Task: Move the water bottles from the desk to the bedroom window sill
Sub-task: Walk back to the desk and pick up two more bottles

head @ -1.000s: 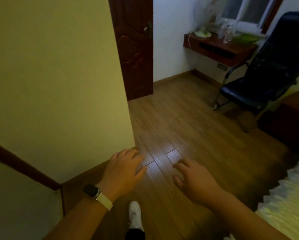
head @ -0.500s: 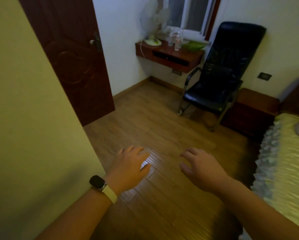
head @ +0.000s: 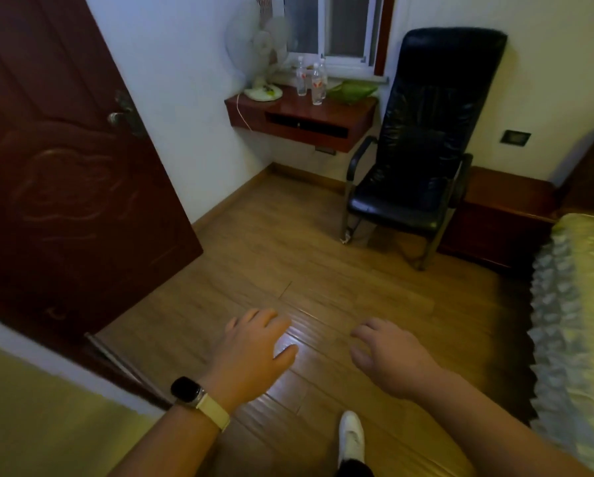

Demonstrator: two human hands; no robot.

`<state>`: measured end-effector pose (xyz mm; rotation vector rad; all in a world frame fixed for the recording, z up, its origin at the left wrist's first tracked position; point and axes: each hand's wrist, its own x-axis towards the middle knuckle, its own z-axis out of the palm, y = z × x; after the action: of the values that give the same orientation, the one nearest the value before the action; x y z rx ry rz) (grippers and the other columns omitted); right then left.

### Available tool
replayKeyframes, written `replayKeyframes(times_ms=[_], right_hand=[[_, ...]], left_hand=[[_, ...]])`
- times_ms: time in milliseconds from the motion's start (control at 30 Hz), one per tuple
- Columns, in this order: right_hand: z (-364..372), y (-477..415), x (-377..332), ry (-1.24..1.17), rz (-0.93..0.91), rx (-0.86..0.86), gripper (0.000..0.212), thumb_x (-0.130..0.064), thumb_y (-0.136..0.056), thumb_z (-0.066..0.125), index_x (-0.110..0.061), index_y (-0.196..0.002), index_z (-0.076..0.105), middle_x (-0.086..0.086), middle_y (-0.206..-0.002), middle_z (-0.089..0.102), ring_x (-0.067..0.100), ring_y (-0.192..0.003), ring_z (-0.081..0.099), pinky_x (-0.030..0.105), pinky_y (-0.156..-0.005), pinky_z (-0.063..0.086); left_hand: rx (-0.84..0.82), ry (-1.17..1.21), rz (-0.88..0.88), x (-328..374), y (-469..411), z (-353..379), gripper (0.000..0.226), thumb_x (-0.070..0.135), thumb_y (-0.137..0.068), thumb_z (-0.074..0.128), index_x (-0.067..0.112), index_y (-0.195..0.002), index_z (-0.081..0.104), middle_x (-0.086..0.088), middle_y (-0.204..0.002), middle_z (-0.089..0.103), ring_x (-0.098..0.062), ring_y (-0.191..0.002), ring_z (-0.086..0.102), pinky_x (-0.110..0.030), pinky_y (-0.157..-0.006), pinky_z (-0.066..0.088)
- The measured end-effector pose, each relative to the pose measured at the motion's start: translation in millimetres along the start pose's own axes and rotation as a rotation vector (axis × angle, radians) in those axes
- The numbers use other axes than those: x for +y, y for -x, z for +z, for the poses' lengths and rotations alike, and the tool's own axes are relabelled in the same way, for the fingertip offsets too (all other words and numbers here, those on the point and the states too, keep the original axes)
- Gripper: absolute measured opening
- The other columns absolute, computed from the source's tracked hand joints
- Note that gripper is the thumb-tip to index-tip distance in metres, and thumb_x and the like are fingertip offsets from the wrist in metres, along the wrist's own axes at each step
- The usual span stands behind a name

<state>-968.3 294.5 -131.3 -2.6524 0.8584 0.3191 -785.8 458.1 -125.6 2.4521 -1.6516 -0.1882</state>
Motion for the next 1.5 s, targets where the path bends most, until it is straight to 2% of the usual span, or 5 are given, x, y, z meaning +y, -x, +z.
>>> replayKeyframes(times_ms=[333,567,1000,1367,1500], right_hand=[[-123.8,-171.3,86.4,-0.03,-0.016,0.145,0.043,-0.047,-0.099,0.044,-0.027,-0.135,0.052,-0.004,-0.136,0.051,0.017,-0.124,0.049,0.034,-0.101,0.044],[-163.7,-235.3,105.8,-0.051,-0.051,0.16,0.043,-0.047,-0.1,0.043,-0.029,-0.138,0.05,-0.008,-0.141,0.048,0.011,-0.128,0.046,0.031,-0.106,0.04],[-200.3,-450.1,116.8,0.061,0.027,0.051,0.044,-0.051,-0.097,0.045,-0.03,-0.135,0.054,-0.008,-0.141,0.048,0.013,-0.13,0.045,0.033,-0.107,0.04],[-293.7,-617.6,88.5,0.023,0.066,0.223,0.041,-0.051,-0.097,0.047,-0.036,-0.135,0.053,-0.016,-0.138,0.05,0.004,-0.127,0.046,0.027,-0.107,0.04],[-303.4,-672.6,86.4,0.009,0.046,0.185,0.041,-0.051,-0.097,0.047,-0.036,-0.134,0.054,-0.015,-0.137,0.051,0.005,-0.124,0.048,0.028,-0.105,0.041]], left_hand=[[-0.044,0.027,-0.025,-13.6,-194.9,-37.9,0.057,0.062,-0.093,0.042,0.035,-0.142,0.044,0.015,-0.145,0.042,-0.005,-0.137,0.032,-0.031,-0.111,0.027],[0.049,-0.086,0.045,-41.0,-288.3,-43.9,0.054,0.06,-0.084,0.039,0.029,-0.119,0.066,0.009,-0.121,0.065,-0.013,-0.115,0.06,-0.034,-0.093,0.045],[0.098,-0.038,0.098,-156.0,-501.1,-15.2,0.038,0.051,-0.08,0.049,0.026,-0.097,0.072,0.009,-0.101,0.07,-0.016,-0.094,0.067,-0.035,-0.074,0.054],[0.185,-0.054,0.241,-256.9,-673.2,-71.6,0.036,0.053,-0.091,0.044,0.031,-0.108,0.066,0.007,-0.118,0.066,-0.014,-0.112,0.06,-0.034,-0.09,0.049],[0.164,-0.068,0.212,-286.6,-708.9,-71.6,0.037,0.054,-0.089,0.046,0.032,-0.107,0.068,0.009,-0.113,0.068,-0.012,-0.107,0.064,-0.034,-0.085,0.053]])
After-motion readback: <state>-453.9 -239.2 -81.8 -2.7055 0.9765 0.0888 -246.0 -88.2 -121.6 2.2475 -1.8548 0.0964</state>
